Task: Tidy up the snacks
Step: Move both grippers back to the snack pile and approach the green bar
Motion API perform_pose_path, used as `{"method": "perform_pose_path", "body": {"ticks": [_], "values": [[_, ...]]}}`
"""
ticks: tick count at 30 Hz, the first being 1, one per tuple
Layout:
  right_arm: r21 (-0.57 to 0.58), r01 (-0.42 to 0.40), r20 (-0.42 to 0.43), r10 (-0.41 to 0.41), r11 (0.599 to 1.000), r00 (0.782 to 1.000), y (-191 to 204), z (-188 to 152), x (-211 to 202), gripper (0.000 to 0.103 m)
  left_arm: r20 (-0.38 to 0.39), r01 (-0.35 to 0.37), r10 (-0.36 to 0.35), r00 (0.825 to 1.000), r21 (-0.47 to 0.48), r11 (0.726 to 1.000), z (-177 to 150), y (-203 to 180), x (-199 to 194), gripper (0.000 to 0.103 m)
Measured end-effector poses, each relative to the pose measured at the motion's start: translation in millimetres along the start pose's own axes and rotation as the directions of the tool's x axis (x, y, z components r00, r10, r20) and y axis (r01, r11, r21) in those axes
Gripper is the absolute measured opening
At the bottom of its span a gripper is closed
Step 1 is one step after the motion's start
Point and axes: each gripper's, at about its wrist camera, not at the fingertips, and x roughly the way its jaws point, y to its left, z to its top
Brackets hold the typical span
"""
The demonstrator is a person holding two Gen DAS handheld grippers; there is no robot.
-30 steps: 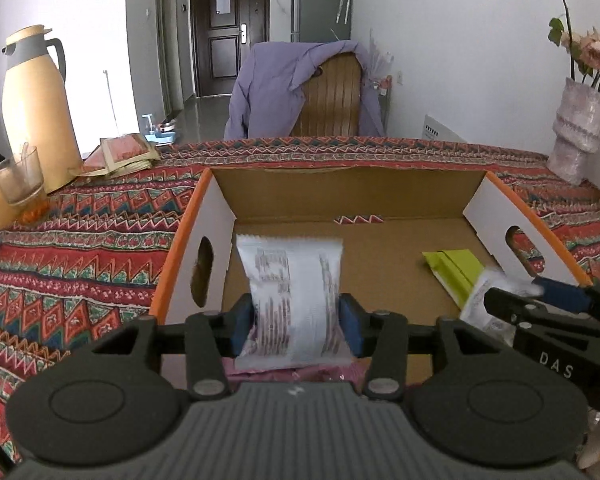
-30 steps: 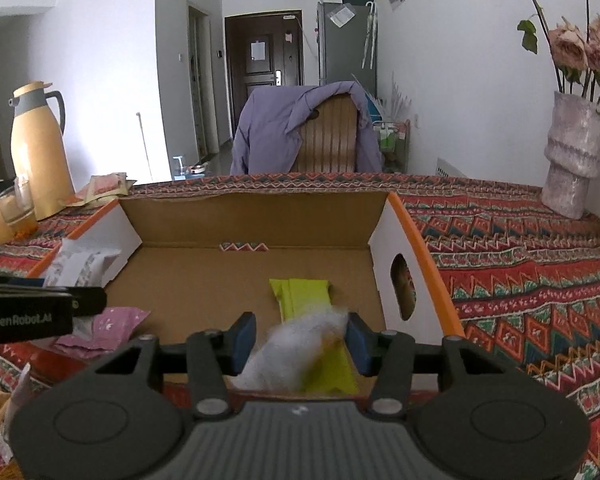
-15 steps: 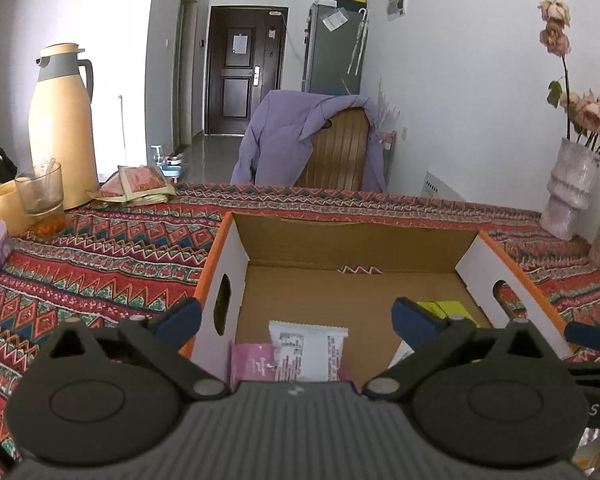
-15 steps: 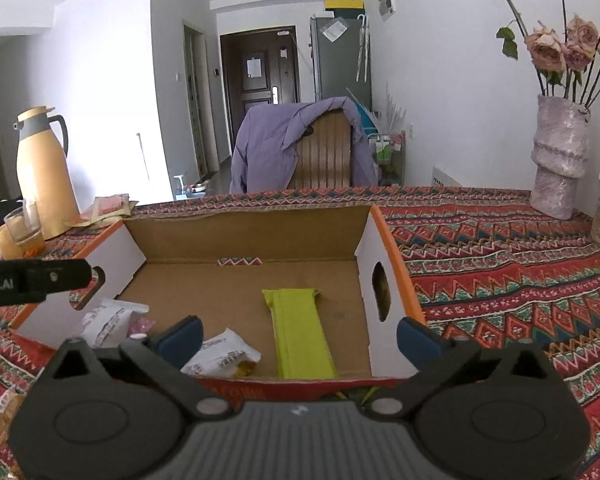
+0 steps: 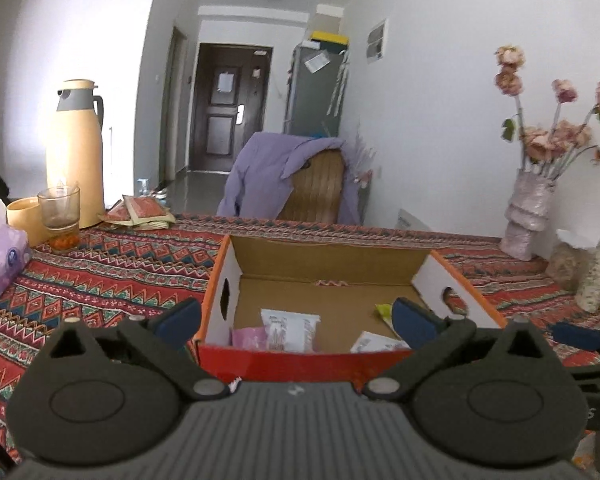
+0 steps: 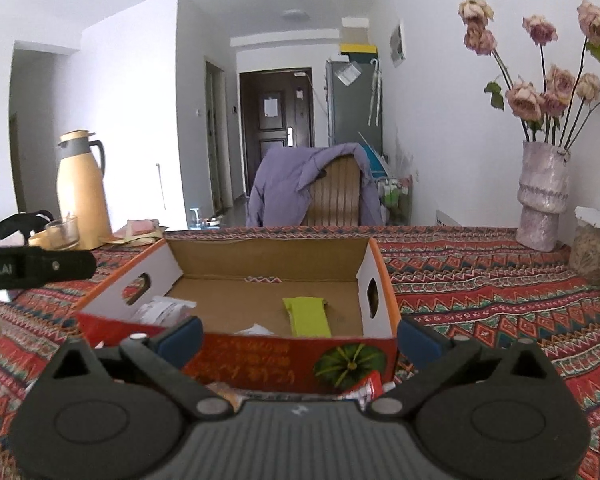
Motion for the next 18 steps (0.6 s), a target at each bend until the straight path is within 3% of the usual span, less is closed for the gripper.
{"method": "perform_pose_path", "body": {"ticks": [6, 18], "values": [[-0.020, -0.028, -0.011, 0.027, 0.999, 1.000, 5, -18, -29, 0.103, -0.013, 0.031, -0.031, 0.999, 0.003, 1.000, -21, 6, -29, 0.103], [-0.002, -0.052, -0.073, 0.052, 0.999, 0.996, 7, -59, -58, 0.103, -0.128, 0.007, -0.009, 0.992, -0.017, 1.000, -74, 40, -55, 0.103]]}}
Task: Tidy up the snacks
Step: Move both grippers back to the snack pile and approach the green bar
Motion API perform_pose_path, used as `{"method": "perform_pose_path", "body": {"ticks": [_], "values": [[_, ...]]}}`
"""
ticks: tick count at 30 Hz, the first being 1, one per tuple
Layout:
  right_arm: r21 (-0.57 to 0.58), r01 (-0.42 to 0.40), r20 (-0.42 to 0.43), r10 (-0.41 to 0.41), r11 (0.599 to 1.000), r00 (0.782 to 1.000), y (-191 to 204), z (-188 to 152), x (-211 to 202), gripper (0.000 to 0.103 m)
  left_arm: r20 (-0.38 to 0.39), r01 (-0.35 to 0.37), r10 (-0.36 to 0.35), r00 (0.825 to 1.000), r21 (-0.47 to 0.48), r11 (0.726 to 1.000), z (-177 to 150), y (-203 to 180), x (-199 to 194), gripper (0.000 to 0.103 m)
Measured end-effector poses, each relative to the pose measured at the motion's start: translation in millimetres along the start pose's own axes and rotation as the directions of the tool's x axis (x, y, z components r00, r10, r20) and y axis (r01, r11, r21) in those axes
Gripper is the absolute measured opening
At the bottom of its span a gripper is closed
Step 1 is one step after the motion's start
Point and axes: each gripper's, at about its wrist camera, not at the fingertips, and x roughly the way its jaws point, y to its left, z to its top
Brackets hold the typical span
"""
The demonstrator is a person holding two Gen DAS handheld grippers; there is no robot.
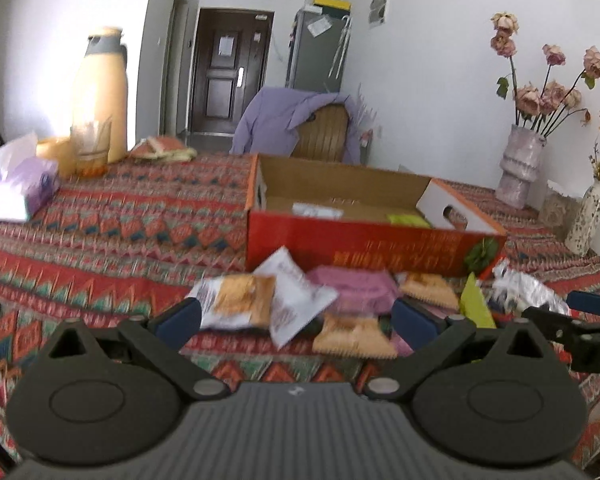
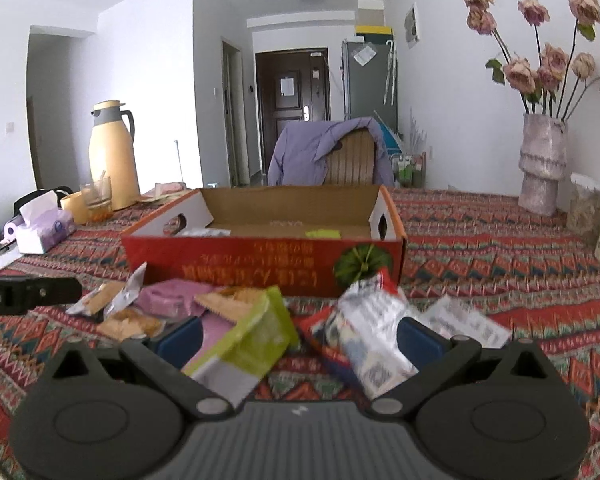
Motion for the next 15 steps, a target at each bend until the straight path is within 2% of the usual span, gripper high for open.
{"method": "perform_pose_path", "body": {"ticks": [15], "values": [[-0.019, -0.033, -0.037, 0.032, 0.999, 0.999, 22, -11, 0, 0.103, -0.013, 0.015, -0.015, 1.000, 0.002, 1.000, -13, 3, -8, 0.103]]}}
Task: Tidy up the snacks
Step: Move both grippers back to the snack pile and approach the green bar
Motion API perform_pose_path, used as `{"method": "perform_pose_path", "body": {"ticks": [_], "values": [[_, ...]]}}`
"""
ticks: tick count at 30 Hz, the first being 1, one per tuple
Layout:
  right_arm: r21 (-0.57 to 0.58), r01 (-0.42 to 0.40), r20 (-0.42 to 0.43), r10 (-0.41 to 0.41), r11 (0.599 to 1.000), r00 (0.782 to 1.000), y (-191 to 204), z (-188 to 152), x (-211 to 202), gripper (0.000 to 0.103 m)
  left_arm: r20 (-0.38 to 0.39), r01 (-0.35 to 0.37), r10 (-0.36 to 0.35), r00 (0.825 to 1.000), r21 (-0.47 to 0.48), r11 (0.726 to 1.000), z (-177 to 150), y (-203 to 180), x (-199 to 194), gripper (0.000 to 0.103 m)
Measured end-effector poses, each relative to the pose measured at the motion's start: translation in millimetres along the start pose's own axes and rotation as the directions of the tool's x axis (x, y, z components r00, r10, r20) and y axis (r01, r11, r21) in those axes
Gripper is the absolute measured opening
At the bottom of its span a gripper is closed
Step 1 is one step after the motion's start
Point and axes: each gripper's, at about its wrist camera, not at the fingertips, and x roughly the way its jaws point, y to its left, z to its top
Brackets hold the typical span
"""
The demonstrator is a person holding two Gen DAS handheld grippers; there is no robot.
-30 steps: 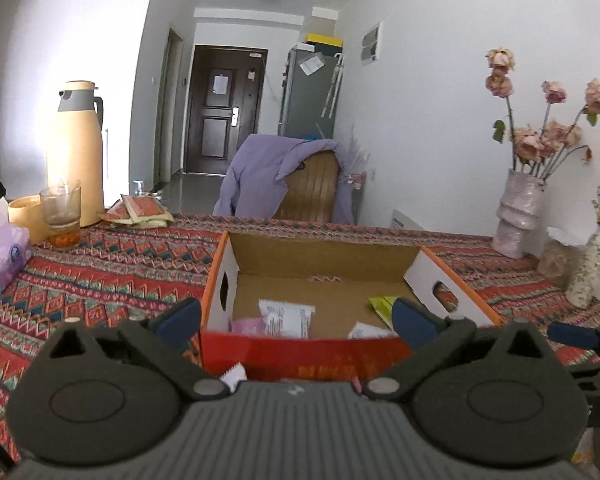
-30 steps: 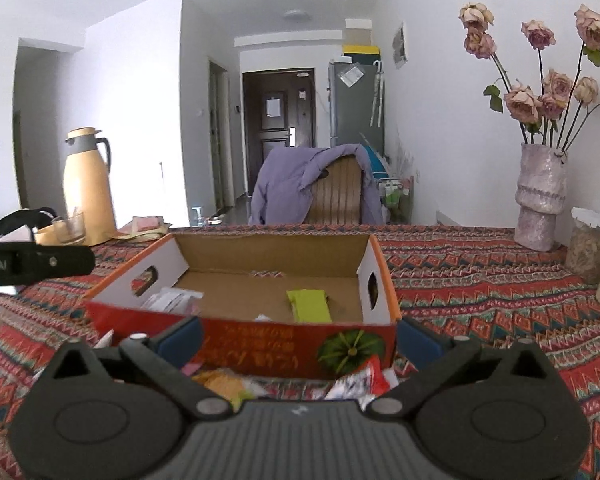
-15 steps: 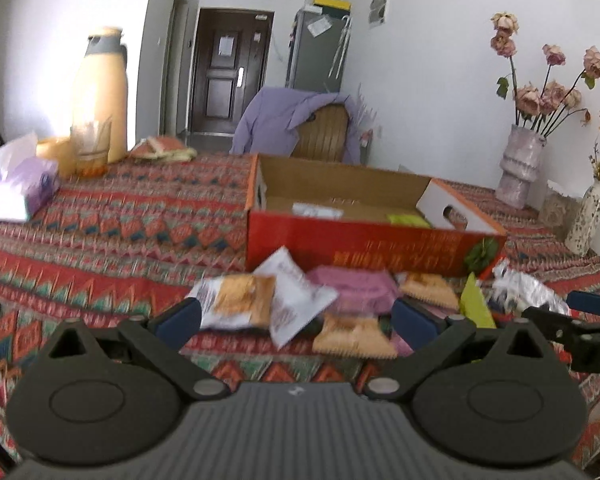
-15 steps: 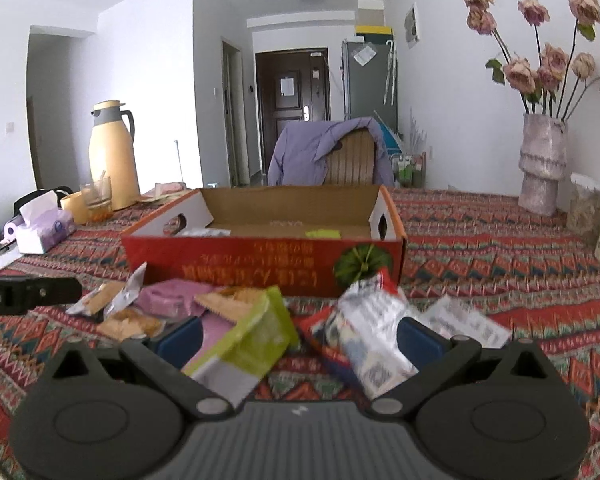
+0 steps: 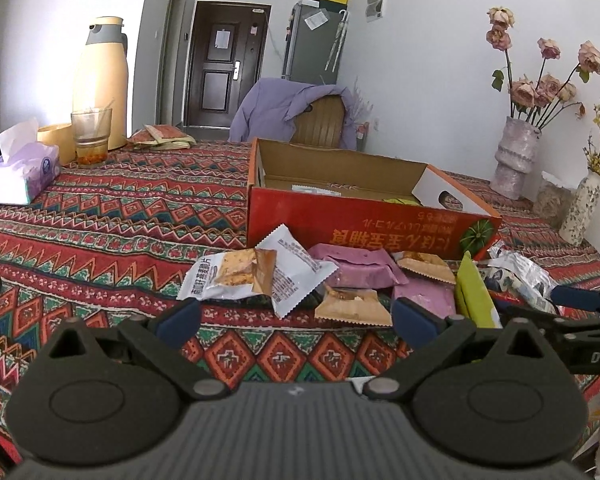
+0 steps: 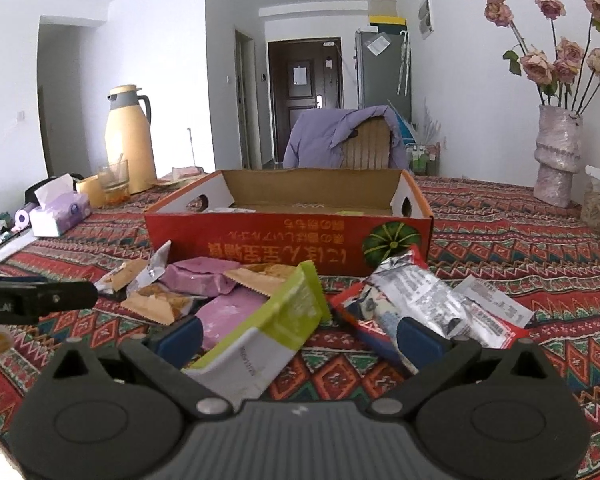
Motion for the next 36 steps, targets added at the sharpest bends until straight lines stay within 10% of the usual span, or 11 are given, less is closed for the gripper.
{"method": "perform_pose_path", "body": {"ticks": [15, 36], "values": [[0.015, 0.041, -0.068, -0.040, 0.999, 0.997, 17, 2, 20, 0.102, -0.011, 0.018, -0.018, 1.000, 0.031, 0.999, -7, -2, 4, 0.103], [0.035, 0.043, -0.142, -0.037, 0.998, 0.989, 8, -5, 32, 0.043, -0.039, 0.020, -0.020, 0.999, 0.018, 1.000, -10, 0, 8, 0.103]]}}
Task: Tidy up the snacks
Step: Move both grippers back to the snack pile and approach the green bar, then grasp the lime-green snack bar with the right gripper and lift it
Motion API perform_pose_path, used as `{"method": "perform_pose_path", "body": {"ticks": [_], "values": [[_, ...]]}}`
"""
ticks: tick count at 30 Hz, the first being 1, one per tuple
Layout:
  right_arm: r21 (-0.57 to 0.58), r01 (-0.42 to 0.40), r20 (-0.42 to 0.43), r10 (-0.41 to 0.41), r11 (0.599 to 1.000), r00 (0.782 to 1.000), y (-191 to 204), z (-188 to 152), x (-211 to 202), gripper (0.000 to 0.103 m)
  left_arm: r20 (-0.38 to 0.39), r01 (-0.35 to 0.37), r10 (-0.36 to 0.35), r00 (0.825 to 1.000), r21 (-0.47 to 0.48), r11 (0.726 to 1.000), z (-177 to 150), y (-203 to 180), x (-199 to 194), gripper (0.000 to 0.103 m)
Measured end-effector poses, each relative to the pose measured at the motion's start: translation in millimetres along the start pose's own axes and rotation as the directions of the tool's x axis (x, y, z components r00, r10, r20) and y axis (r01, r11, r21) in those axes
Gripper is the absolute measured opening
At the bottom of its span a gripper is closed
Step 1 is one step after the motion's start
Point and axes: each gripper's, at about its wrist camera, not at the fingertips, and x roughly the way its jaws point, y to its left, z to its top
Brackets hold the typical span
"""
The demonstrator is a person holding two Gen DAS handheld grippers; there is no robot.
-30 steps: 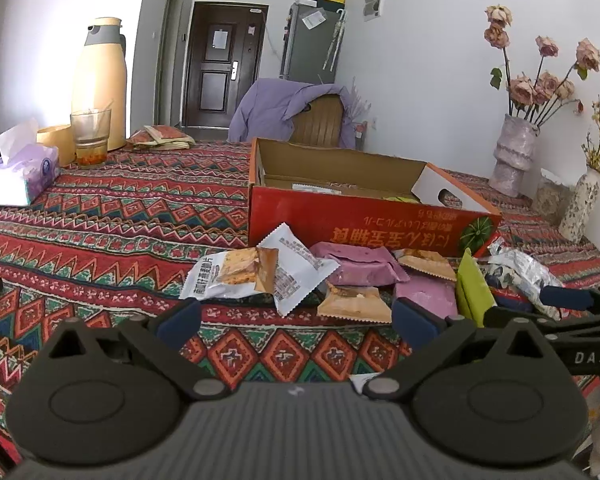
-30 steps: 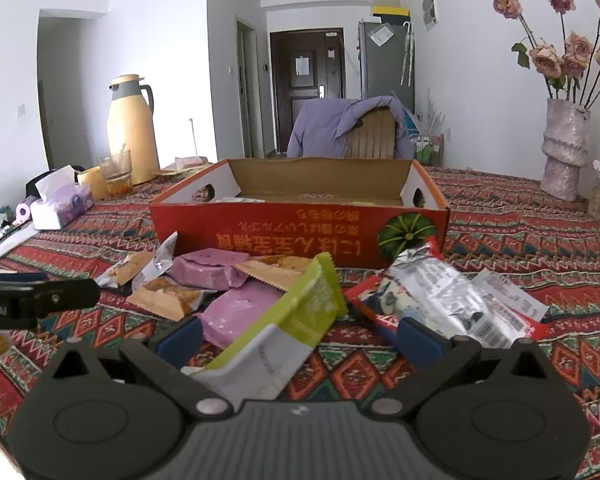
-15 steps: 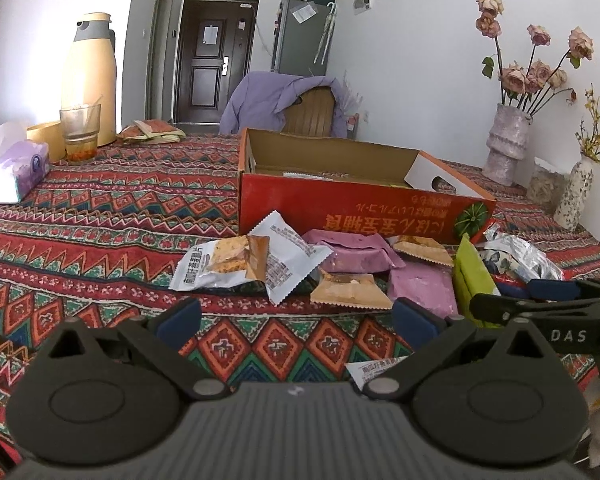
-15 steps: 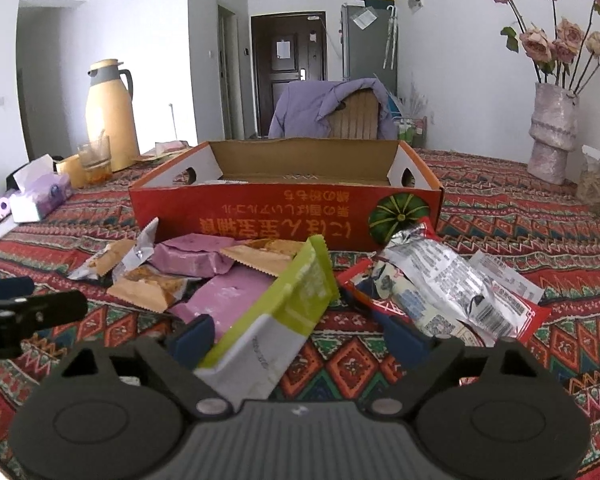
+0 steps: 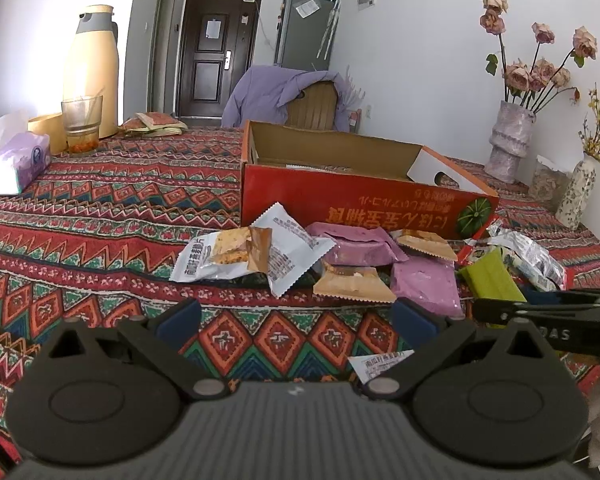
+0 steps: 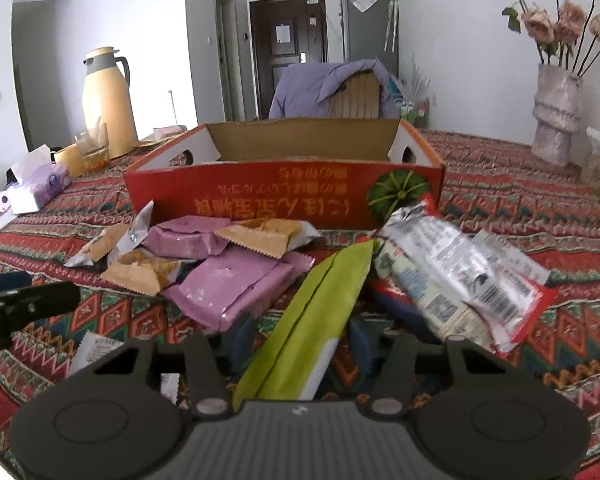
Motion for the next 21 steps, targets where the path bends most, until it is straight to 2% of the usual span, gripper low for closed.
{"method": "perform_pose_path", "body": {"ticks": [1, 7, 9, 10, 11, 16, 21], "values": [[0.001, -0.004, -0.007, 0.004, 1.000, 1.000, 1, 0, 3, 0.038, -0.001, 0.000, 0.000, 1.000, 0.001, 1.000, 0, 0, 0, 0.103], [-0.053, -0.008, 0.000, 0.008, 0.999, 1.000, 8, -6, 5, 0.036, 0.000, -0.004, 0.004, 1.000, 0.004, 1.000, 0, -2, 0, 0.103], [-0.060, -0.017, 0.008, 0.017, 0.998, 1.000, 8, -6, 3, 0.030, -0.004, -0.006, 0.006, 1.000, 0.002, 1.000, 1, -3, 0, 0.103], [-0.054, -0.017, 0.021, 0.018, 0.998, 1.000, 7, -6, 0, 0.021, -0.006, -0.005, 0.005, 1.000, 0.001, 1.000, 1, -3, 0, 0.103], [-0.043, -0.009, 0.041, 0.011, 0.999, 0.999, 5, -5, -3, 0.019, -0.007, -0.006, 0.006, 1.000, 0.002, 1.000, 1, -3, 0, 0.103], [-0.025, -0.003, 0.108, 0.006, 1.000, 0.994, -2, -3, -16, 0.019, -0.013, -0.006, 0.006, 1.000, 0.004, 1.000, 2, -6, 1, 0.103], [-0.043, 0.014, 0.138, -0.008, 0.999, 0.990, -6, -6, -24, 0.019, -0.027, -0.007, 0.008, 1.000, 0.013, 1.000, 3, -11, 2, 0.103]]}}
